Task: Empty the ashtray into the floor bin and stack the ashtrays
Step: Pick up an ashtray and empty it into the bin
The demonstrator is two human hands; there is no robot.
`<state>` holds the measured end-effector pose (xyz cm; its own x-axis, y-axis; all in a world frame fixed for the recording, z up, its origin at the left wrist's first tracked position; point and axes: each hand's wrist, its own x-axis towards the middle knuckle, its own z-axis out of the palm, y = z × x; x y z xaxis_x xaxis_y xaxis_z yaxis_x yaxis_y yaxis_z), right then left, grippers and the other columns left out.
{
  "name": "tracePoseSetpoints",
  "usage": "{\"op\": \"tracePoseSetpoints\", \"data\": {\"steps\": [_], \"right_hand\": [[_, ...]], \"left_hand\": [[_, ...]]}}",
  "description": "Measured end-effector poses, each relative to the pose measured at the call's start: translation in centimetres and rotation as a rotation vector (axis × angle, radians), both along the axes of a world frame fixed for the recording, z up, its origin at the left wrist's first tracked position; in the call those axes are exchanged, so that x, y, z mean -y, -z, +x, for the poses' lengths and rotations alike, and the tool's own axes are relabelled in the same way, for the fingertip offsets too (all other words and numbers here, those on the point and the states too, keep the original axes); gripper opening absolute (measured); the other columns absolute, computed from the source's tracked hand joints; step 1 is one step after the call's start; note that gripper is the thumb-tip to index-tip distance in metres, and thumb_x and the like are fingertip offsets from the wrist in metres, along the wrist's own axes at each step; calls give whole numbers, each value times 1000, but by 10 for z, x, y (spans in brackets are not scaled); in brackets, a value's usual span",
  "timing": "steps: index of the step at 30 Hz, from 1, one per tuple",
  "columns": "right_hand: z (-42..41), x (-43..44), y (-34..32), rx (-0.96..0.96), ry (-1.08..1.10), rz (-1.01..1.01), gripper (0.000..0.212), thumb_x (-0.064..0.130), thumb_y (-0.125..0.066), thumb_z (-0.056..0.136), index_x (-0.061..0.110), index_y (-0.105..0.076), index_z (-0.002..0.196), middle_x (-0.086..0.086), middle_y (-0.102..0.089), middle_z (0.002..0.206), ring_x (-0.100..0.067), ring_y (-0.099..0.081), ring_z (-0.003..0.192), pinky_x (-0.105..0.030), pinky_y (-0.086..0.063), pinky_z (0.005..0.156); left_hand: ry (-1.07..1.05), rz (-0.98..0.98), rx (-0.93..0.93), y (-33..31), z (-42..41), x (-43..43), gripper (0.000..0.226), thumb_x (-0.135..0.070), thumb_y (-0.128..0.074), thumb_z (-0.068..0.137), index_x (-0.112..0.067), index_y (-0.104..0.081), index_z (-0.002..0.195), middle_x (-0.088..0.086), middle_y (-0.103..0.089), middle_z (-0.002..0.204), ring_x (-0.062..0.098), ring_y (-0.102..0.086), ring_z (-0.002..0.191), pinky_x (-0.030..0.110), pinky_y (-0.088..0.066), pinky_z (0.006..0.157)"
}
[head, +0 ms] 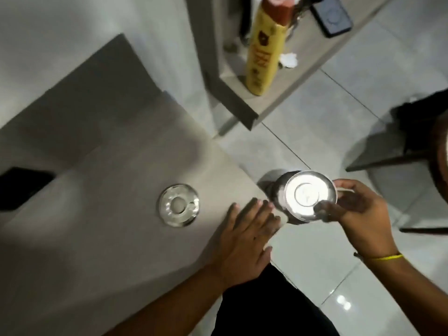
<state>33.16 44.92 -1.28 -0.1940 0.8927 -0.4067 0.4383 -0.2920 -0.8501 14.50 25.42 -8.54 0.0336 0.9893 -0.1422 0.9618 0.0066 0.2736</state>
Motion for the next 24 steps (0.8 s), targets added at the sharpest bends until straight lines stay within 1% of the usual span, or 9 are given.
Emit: {"op": "tracePoseSetpoints", "data": {"steps": [5, 8, 10, 11, 13, 15, 18, 21, 24], "right_hand": [[70, -38, 79, 218, 283, 62, 46, -3, -81, 74, 36, -68, 96, 1, -75, 73, -20, -74, 54, -60, -66, 66], [77, -53, 137, 389, 266, 183, 43, 13, -69, 69, 31, -62, 107, 6, -65, 61, -24, -68, 57, -49, -64, 71], [72, -62, 175, 501, 126, 228, 48, 29, -68, 73, 29, -55, 119, 5, -63, 63, -29, -63, 61, -42, -57, 70], [69, -64, 196, 564, 33, 230, 51, 32, -68, 80, 28, -50, 128, -2, -68, 74, -36, -67, 69, -43, -56, 71], [63, -69, 237, 703, -214, 257, 62, 23, -67, 91, 30, -39, 146, -16, -72, 114, -46, -72, 87, -48, -59, 75], [59, -70, 271, 834, -466, 270, 85, 13, -67, 92, 32, -25, 163, -18, -63, 134, -46, -72, 98, -49, -61, 77], [54, -68, 310, 937, -700, 274, 112, 7, -71, 86, 35, -4, 171, -15, -57, 129, -41, -69, 102, -47, -61, 75], [47, -65, 337, 996, -801, 330, 114, 2, -67, 89, 36, 5, 170, -14, -55, 124, -39, -66, 102, -44, -56, 72], [43, -63, 360, 1023, -868, 294, 96, -2, -61, 90, 27, -15, 170, -16, -52, 130, -39, -65, 106, -41, -54, 75]], "left_hand": [[193, 2, -62, 23, -18, -22, 69, -54, -39, 110, -24, -28, 171, 4, -12, 185, 28, -9, 170, 67, -18, 132], [192, 10, -64, 26, -19, -18, 69, -54, -43, 110, -24, -29, 170, 4, -13, 185, 28, -13, 170, 67, -19, 131], [200, 9, -66, 25, -20, -18, 67, -53, -45, 109, -24, -33, 168, 4, -16, 184, 28, -15, 170, 67, -19, 130], [205, 15, -72, 26, -21, -19, 67, -54, -45, 109, -24, -35, 168, 4, -17, 184, 28, -17, 169, 65, -18, 131], [198, 38, -82, 27, -21, -20, 67, -56, -41, 108, -25, -37, 167, 2, -19, 184, 27, -19, 169, 61, -14, 132], [194, 67, -105, 27, -20, -19, 69, -58, -41, 106, -27, -38, 167, 2, -24, 182, 27, -23, 168, 61, -18, 130], [186, 134, -152, 28, -18, -20, 78, -64, -54, 96, -26, -44, 163, 6, -38, 175, 28, -31, 164, 65, -29, 124], [213, 206, -196, 29, -15, -24, 84, -66, -62, 84, -24, -50, 156, 9, -48, 165, 29, -40, 157, 64, -36, 118], [227, 217, -221, 34, -17, -27, 90, -70, -63, 76, -25, -51, 153, 9, -49, 163, 29, -41, 154, 64, -37, 115]]}}
